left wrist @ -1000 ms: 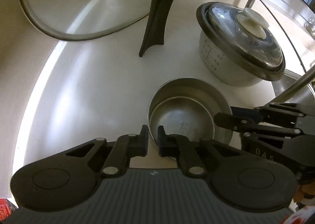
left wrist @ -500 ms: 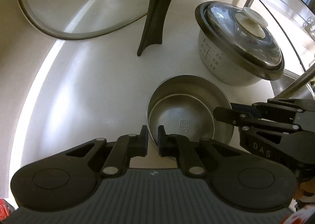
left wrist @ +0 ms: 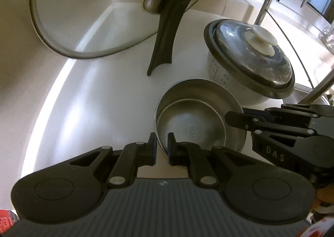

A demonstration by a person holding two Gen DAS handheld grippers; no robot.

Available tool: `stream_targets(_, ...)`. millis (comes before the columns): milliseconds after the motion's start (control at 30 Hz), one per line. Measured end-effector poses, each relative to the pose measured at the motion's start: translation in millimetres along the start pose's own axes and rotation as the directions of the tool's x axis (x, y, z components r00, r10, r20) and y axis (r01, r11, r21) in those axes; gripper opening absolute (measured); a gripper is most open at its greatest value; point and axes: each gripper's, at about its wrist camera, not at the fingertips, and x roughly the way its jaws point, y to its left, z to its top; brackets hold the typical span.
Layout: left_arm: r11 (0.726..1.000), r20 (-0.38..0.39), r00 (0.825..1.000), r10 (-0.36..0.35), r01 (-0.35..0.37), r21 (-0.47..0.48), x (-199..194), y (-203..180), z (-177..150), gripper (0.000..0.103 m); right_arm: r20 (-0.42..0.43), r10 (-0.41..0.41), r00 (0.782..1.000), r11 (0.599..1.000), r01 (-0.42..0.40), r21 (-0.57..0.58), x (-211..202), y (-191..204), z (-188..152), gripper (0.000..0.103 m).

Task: Organize plates and bowls
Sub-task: 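Lift the small steel bowl with both grippers and lower it into the cream bowl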

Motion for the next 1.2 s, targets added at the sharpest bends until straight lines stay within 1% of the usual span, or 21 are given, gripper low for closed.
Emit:
stream_targets(333,1.0,0.052,0.999,0.015,-0.015,-0.011,-24.5,-1.5,1.7,0.009,0.043,0.014,0.999,1.0,-0.013,-0.012,-13.6,4.0,9.1,0.009)
stream_targets(733,0.999,0.113,0.993,0.044,-0.041,-0.03,-56.7,-8.5,-0.4,0.009,0.093,0.044,0.995,0.998,-0.04,-0.046,-35.7,14.0,17.3,0.009)
stream_targets(1200,0.995,0.181,0.979,0.091,-0.084,-0.047,-96.4,-20.0,-11.8,0.009,0.163,0.086,0.983,0.994,-0.073,-0.085,-73.2,28.4,21.4,0.009)
